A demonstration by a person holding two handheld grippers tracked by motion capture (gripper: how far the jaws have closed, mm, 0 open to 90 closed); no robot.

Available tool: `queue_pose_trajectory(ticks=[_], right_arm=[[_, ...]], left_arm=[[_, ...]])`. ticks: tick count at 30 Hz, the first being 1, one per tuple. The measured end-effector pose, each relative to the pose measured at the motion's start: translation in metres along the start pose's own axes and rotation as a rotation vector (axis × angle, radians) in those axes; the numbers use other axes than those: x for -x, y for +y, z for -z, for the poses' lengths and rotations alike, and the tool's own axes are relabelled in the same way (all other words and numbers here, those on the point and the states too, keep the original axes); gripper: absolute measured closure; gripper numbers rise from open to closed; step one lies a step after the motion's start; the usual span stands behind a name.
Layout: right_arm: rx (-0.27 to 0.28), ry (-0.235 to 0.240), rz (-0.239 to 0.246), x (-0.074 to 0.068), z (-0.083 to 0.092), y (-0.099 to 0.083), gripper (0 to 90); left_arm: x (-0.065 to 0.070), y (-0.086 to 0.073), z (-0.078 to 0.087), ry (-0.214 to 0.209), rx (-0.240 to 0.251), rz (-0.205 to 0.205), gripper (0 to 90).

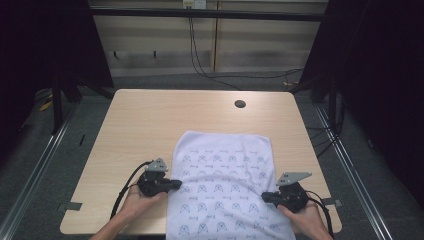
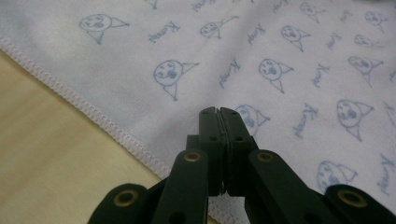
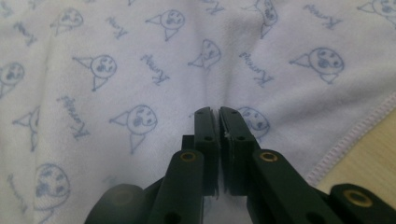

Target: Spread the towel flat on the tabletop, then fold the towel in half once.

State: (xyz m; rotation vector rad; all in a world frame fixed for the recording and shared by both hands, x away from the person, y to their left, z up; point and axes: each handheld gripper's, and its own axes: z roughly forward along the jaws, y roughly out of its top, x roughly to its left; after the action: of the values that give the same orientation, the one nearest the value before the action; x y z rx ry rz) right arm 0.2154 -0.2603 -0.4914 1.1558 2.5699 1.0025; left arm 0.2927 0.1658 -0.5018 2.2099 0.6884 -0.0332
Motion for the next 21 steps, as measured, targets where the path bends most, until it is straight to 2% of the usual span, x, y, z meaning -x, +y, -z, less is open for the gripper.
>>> queue_pose_trajectory(ticks=[1, 2, 3, 4, 5, 7, 9, 10, 12, 16, 18, 20, 21], right_arm=[[-0.011, 0.007, 0.026, -0.005, 0.002, -0.001, 81.9], [-0.003, 0.03, 0.012, -0.007, 0.003, -0.003, 77.9], [0.015, 0.033, 0.005, -0.008, 0.006, -0.004, 76.1], [0.049, 0.036, 0.012, -0.007, 0.009, -0.003, 75.2], [0.08, 0.036, -0.003, -0.004, 0.013, 0.0, 73.0], [0.127, 0.024, -0.04, 0.006, 0.015, 0.005, 69.4], [0.14, -0.001, -0.052, 0.017, 0.014, 0.011, 67.1], [0.146, -0.012, -0.059, 0.022, 0.014, 0.014, 66.2], [0.159, -0.029, -0.065, 0.032, 0.012, 0.021, 64.6], [0.185, -0.086, -0.073, 0.054, 0.01, 0.038, 62.9], [0.205, -0.105, -0.099, 0.065, 0.01, 0.045, 62.9], [0.218, -0.121, -0.108, 0.077, 0.008, 0.052, 63.0], [0.229, -0.129, -0.114, 0.082, 0.007, 0.056, 63.2]], left_arm=[[0.004, -0.003, 0.002, -0.022, -0.008, -0.001, 88.5], [0.007, -0.005, 0.004, -0.032, -0.019, -0.005, 88.5], [0.01, -0.006, 0.006, -0.026, -0.024, -0.007, 88.3], [0.012, -0.006, 0.008, -0.036, -0.034, -0.009, 85.3], [0.013, -0.006, 0.01, -0.042, -0.035, -0.005, 80.6], [0.012, -0.006, 0.014, -0.062, -0.005, 0.005, 75.0], [0.006, -0.003, 0.018, -0.077, 0.034, 0.024, 71.1], [0.002, -0.001, 0.02, -0.074, 0.048, 0.037, 68.6], [-0.005, 0.005, 0.023, -0.039, 0.075, 0.039, 66.0], [-0.019, 0.016, 0.026, 0.001, 0.097, 0.067, 60.3], [-0.025, 0.02, 0.027, 0.019, 0.089, 0.063, 58.5], [-0.033, 0.022, 0.028, 0.036, 0.125, 0.084, 58.6], [-0.038, 0.024, 0.028, 0.042, 0.123, 0.094, 57.5]])
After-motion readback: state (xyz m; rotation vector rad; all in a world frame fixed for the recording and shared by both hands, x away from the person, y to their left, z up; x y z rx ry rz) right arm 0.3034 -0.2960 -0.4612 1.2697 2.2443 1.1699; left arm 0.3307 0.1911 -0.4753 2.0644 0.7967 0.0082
